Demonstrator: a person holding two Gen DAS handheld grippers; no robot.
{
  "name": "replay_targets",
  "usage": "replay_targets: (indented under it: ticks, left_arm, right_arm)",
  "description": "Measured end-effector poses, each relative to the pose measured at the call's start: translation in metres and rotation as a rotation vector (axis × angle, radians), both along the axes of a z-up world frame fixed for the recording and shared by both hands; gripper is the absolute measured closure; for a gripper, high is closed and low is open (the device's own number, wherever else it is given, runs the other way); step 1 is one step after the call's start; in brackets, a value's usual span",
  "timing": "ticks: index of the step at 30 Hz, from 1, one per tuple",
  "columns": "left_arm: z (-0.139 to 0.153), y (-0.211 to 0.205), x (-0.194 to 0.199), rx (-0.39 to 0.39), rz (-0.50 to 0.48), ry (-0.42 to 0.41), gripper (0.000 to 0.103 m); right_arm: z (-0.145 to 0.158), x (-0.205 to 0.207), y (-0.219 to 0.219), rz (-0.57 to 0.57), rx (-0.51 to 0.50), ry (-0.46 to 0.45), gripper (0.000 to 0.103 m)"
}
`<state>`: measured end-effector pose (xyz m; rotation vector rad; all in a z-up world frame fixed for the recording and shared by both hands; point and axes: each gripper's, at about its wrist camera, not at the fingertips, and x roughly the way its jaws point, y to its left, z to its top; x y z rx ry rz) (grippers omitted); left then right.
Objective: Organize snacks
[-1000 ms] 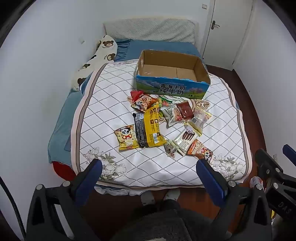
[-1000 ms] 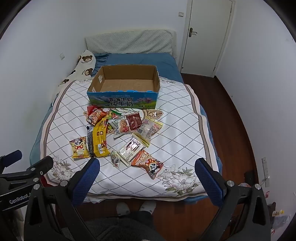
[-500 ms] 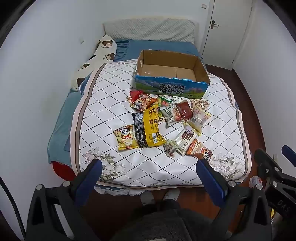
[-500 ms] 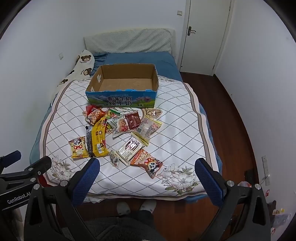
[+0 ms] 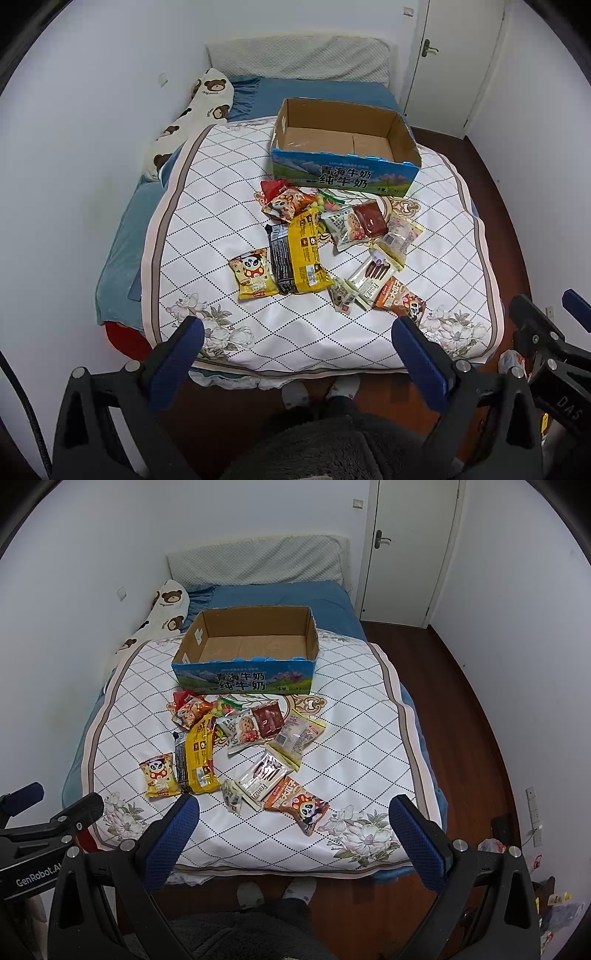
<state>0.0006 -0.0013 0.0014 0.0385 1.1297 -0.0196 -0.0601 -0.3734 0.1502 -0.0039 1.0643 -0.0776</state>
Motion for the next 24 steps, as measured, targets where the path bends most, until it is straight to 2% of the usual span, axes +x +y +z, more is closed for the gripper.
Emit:
replay_targets:
  ticks: [24]
  left_arm:
    - [-0.006, 0.011, 0.004, 0.002, 0.011, 0.013, 0.0]
  right_arm:
    - [-0.003, 0.006, 0.006, -0.002, 0.007, 0.007, 0.0]
